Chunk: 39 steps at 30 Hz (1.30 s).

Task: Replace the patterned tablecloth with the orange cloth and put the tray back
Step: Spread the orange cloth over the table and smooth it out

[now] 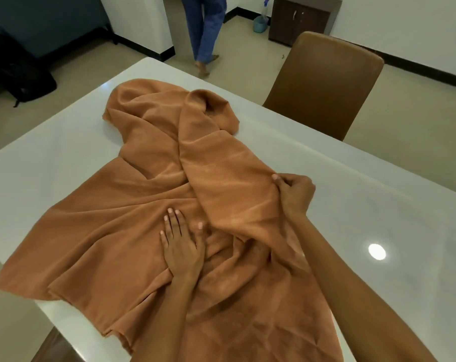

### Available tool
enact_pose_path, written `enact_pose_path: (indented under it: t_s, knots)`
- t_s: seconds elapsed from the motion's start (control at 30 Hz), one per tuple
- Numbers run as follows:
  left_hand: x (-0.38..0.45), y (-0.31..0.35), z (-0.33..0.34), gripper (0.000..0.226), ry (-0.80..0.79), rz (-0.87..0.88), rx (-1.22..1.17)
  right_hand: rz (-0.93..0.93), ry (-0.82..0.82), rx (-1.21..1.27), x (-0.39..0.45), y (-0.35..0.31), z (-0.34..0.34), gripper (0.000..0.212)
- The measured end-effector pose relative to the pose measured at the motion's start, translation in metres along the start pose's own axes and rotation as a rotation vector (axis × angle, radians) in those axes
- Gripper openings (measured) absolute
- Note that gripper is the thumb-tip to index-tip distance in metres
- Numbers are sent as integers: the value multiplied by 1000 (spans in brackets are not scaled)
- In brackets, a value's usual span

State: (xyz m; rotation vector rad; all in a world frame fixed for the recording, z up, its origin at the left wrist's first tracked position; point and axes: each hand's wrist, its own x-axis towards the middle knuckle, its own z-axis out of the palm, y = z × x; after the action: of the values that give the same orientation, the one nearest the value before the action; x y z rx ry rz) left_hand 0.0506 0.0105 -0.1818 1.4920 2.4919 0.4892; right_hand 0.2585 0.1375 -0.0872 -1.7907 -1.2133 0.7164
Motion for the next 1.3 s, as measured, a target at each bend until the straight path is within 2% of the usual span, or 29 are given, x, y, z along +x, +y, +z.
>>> enact_pose_path:
  t_s: [0.13,0.23,0.3,0.4,0.57,0.7,0.8,0.83,0.9,0.93,0.97,1.0,1.03,1.07,1.17,1.23,1.3]
  knots:
    - [-15,15,-15,74,3,192,-68,-90,-14,-95,6,-4,-11,14]
    - [35,25,-22,69,88,188,-37,-156,-77,-130,-3,2,-14,13]
    - [79,28,-21,67,23,145,-11,-166,-96,-146,-5,8,-16,13]
    - [110,22,-5,62,-169,133,56,-148,-90,-136,7,15,-21,13]
    - [117,8,0,60,-124,199,75,-143,9,-118,40,14,-40,12]
    - [128,-11,-7,60,-120,199,115,-156,272,-75,60,12,-79,14]
    - [140,-31,-13,58,-111,189,153,-234,433,-48,55,5,-115,25]
    - [144,-35,-14,58,-113,183,163,-286,422,-83,46,10,-112,30]
    - [154,-38,-15,58,-135,172,184,-153,449,-453,17,24,-92,25]
    - [157,-36,-17,59,-165,149,186,-121,344,-617,-1,35,-84,18]
    - [157,-29,-20,61,-201,112,174,-317,69,-683,-16,55,-82,15]
    - [154,-19,-22,62,-224,76,144,-525,-200,-579,-32,73,-86,16]
    - [147,-5,-24,64,-215,59,100,-594,-342,-464,-44,83,-95,18]
    - [137,13,-25,65,-171,74,55,-560,-343,-385,-47,86,-105,22]
    - [101,65,-16,64,-27,252,-15,-367,46,-366,-30,81,-114,22]
    - [87,90,1,63,-53,337,-7,-149,65,-361,1,79,-109,31]
    - [85,106,19,60,-97,351,20,126,-61,-383,29,76,-109,55]
